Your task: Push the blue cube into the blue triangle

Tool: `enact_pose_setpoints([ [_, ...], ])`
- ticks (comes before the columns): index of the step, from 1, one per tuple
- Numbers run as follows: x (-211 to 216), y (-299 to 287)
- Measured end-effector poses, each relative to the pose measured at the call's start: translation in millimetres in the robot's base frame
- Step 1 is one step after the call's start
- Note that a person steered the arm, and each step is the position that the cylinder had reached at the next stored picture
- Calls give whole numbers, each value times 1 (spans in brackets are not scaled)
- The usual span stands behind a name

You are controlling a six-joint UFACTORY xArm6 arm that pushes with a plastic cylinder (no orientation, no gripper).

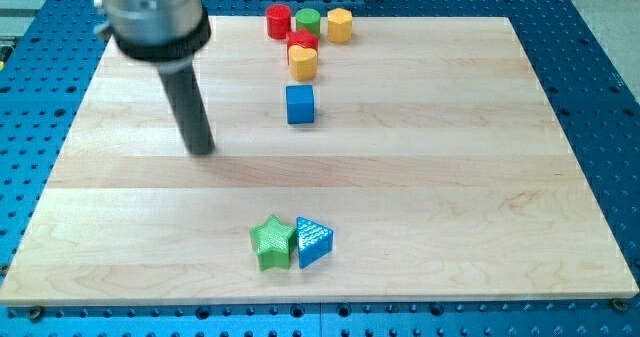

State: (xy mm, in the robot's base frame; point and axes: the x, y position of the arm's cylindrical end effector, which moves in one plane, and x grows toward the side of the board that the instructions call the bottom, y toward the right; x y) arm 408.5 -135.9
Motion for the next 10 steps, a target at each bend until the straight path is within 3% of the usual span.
enact_pose_setpoints([
  [1, -44, 65],
  [2, -35, 140],
  [3, -25, 168],
  [4, 13, 189],
  [5, 69, 145],
  [6, 53, 149],
  [7, 48, 196],
  [8, 82, 212],
  [9, 104, 147],
  [10, 102, 126],
])
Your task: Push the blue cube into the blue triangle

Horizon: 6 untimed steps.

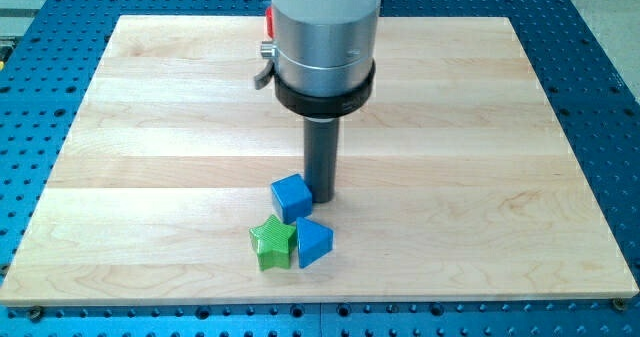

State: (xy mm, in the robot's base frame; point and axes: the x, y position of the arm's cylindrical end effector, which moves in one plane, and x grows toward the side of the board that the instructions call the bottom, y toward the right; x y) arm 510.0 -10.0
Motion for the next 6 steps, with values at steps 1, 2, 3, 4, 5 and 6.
enact_pose_setpoints([
  [1, -26, -7],
  [2, -12, -40],
  [3, -2, -37],
  [4, -63, -79],
  [5, -123, -51],
  [6, -169, -44],
])
